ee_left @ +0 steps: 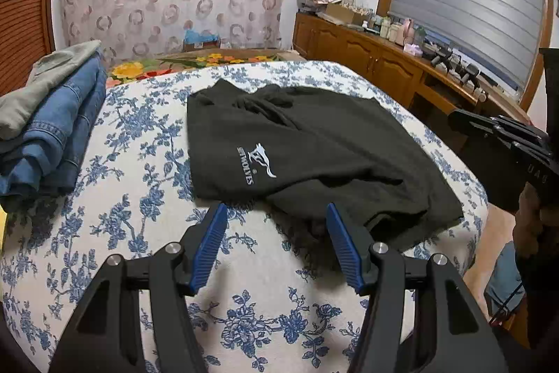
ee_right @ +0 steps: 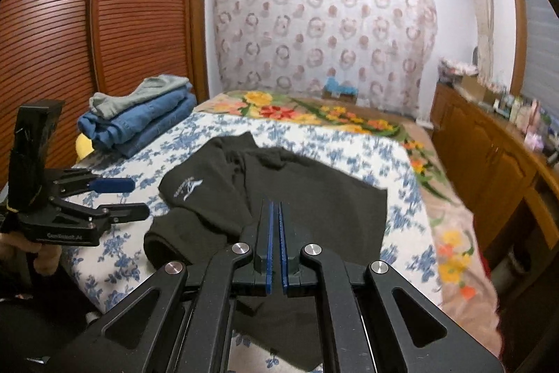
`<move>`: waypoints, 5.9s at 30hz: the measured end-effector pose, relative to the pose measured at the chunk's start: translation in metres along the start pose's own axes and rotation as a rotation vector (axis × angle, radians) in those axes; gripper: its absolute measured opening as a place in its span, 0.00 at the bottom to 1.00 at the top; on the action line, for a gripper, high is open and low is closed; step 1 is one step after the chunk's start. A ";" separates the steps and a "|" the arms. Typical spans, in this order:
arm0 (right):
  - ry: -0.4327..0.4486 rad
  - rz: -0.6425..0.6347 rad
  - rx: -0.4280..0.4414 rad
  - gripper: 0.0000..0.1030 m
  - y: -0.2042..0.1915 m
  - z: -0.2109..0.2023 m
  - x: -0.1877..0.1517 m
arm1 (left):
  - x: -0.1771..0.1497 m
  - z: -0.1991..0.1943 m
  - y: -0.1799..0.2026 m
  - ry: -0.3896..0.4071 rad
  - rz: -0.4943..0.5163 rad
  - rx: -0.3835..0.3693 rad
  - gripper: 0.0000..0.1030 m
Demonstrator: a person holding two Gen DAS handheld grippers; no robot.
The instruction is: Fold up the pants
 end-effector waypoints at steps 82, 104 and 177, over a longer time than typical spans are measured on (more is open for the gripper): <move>-0.161 0.097 -0.131 0.00 0.059 -0.008 -0.093 | -0.014 0.030 0.033 -0.076 0.060 -0.039 0.57; -0.107 0.014 0.009 0.33 0.013 0.031 -0.036 | 0.009 -0.010 -0.013 0.046 0.003 0.057 0.57; -0.270 0.114 0.082 0.28 0.104 0.149 0.000 | 0.053 0.128 0.007 -0.145 0.140 -0.064 0.57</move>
Point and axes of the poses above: each gripper's, at about its wrist camera, not at the fingertips, and z roughly the way its jaws point, y to its right, x to its top, the point moved 2 cm from there along z, roughly the way its jaws point, and after that the axes turned 9 degrees about y, right-handed, at the moved point
